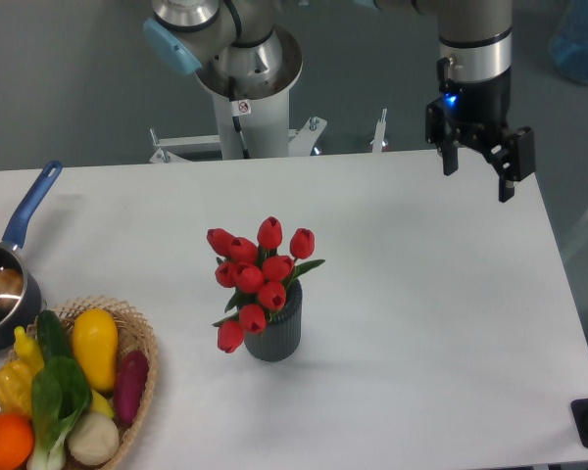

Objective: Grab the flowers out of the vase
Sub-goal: 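Move the open gripper toward the red tulip bunch in the grey vase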

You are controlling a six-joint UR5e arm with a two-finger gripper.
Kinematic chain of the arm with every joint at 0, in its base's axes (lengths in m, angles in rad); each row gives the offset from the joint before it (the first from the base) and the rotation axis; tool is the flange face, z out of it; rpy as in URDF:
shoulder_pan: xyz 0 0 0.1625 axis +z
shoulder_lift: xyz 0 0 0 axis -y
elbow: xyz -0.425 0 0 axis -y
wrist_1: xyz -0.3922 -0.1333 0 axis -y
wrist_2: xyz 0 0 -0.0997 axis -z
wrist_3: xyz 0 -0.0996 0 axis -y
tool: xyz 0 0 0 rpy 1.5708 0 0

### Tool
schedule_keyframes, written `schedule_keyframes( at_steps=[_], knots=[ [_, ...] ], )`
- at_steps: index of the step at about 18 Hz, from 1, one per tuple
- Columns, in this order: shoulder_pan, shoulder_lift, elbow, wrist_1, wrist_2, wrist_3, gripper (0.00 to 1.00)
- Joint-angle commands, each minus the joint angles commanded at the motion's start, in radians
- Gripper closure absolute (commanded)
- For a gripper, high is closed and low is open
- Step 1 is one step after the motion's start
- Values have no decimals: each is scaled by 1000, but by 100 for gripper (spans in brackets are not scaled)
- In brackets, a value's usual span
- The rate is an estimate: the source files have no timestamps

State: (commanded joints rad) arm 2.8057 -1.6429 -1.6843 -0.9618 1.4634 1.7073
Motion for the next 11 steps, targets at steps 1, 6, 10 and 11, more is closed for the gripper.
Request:
schedule_keyframes(
  at_steps=[1,6,10,11],
  knots=[
    [0,-2,0,2,0,0,0],
    [-15,-3,2,0,-2,2,0],
    [-29,-20,-29,-2,-15,-5,0],
    [-29,-18,-44,-2,-27,-12,0]
  ],
)
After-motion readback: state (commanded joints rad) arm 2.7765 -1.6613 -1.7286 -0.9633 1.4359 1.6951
